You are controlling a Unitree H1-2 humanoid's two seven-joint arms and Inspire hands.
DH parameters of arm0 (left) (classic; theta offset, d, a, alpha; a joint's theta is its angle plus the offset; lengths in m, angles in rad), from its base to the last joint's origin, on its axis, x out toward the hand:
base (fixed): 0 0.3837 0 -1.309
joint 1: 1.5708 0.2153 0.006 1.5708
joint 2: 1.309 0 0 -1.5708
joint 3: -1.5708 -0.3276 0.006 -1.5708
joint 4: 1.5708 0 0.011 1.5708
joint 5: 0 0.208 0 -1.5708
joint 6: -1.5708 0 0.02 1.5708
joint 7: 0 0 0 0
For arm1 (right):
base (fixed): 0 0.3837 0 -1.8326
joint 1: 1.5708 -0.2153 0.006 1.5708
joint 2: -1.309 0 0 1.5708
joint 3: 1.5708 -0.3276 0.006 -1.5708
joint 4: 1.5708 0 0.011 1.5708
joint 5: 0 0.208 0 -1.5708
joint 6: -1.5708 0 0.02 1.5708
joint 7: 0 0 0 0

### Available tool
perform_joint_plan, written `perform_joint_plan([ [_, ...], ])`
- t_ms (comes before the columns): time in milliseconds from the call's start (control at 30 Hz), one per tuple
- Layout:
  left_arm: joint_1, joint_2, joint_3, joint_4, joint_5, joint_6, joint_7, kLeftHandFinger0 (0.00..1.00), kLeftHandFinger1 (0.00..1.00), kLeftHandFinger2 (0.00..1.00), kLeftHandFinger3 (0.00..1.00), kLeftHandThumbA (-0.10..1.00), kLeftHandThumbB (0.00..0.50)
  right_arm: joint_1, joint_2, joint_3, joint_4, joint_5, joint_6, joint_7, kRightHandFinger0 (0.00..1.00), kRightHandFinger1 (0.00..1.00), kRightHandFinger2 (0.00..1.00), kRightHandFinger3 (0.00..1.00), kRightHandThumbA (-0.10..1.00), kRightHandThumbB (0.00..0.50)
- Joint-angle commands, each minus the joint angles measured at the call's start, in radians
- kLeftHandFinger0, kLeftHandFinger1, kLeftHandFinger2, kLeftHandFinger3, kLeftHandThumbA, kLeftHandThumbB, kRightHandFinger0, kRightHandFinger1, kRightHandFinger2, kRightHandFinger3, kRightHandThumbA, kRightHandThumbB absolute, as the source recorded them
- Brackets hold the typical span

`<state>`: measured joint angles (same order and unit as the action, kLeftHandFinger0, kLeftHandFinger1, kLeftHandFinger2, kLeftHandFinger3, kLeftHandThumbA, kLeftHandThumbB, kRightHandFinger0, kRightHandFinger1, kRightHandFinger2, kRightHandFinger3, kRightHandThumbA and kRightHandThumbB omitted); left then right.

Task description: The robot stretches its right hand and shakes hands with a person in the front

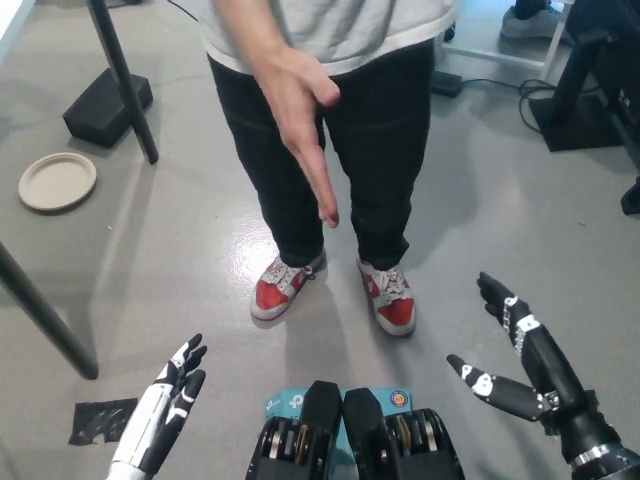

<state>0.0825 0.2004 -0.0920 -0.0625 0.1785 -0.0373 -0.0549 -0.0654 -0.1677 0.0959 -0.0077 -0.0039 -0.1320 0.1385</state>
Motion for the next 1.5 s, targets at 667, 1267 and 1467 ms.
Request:
perform_joint_plan([
  [667,-0.025,-0.02,0.033,-0.003,-0.024,-0.079,0.007,1.0,1.0,1.0,1.0,1.0,0.206,-0.382,0.079,0.024,-0.226,-0.071,0.387,0.005,1.0,1.0,1.0,1.0,0.85,0.438],
  [1267,-0.042,-0.013,0.041,-0.009,-0.027,-0.079,-0.004,1.0,1.0,1.0,1.0,1.0,0.189,-0.658,0.151,0.053,0.193,-0.081,0.444,0.003,1.0,1.0,1.0,1.0,0.87,0.446],
  [1467,-0.049,-0.014,0.042,-0.009,-0.022,-0.086,0.0,1.0,1.0,1.0,1.0,1.0,0.187,-0.707,0.18,0.027,0.305,-0.069,0.434,-0.019,1.0,1.0,1.0,1.0,0.8,0.47],
])
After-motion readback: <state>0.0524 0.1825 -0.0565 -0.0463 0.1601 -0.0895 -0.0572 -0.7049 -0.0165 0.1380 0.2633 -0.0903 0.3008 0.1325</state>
